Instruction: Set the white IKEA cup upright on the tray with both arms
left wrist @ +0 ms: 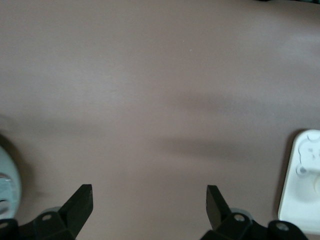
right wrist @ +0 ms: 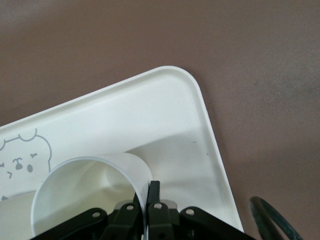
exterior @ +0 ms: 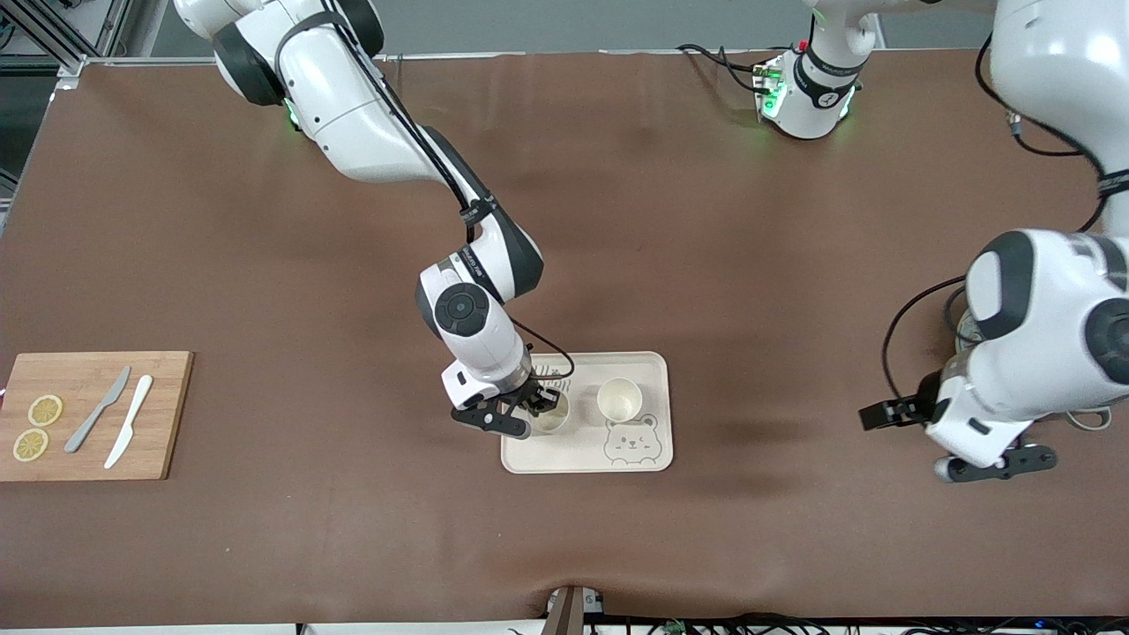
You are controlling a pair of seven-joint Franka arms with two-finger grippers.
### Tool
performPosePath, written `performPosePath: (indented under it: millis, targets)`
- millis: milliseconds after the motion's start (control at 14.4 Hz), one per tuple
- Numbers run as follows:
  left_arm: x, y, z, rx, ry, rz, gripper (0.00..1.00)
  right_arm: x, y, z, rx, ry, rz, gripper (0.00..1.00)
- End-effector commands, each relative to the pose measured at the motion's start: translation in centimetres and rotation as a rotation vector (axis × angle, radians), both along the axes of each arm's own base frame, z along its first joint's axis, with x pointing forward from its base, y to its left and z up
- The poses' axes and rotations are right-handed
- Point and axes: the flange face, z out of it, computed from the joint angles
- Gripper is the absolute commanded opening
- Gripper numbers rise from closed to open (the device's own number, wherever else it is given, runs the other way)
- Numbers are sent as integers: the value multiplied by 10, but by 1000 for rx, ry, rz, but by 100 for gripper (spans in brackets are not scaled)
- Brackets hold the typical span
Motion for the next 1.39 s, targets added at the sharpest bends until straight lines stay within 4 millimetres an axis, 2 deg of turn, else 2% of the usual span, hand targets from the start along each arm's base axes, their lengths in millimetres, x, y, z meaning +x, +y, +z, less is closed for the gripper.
performPosePath:
  millis: [0,70,139,209,279,418,488,627,766,905,1045,1114,1184,1254,1323]
  targets:
    - [-20,10,63,-27,-47,-107,100,-1,2,1,-8,-19,-9,0]
    - [-28,7,85,-21,-70,-115,100,-1,1,0,-9,-18,-9,0]
    - [-39,0,99,-16,-48,-127,100,0,1,1,-8,-19,-8,9]
    - [-50,-17,109,-10,-20,-148,100,0,0,0,-11,-17,-7,50]
    - [-60,-19,125,8,-12,-141,100,2,-3,1,-10,-16,-11,100]
    - [-84,-21,161,9,-16,-139,100,6,-8,10,-9,-23,-9,100]
    - [-96,-22,176,10,-10,-144,100,9,-10,22,-5,-29,-9,100]
    - [-124,-24,205,14,16,-158,100,15,-27,42,-28,11,-20,100]
    - [-145,-26,223,15,24,-170,100,5,-34,92,-76,84,34,100]
    - [-161,-25,225,20,32,-192,100,2,-63,157,-92,135,19,100]
    - [-169,-24,214,28,36,-211,100,-14,-91,220,-100,174,23,100]
    - [-171,-24,204,27,25,-214,100,-24,-112,250,-103,192,38,100]
    - [-173,-24,193,28,14,-215,100,-35,-140,276,-110,214,70,100]
    - [-175,-21,182,31,5,-228,100,-47,-172,296,-113,233,100,100]
    - [-177,-15,179,28,1,-268,100,-58,-205,311,-113,244,116,100]
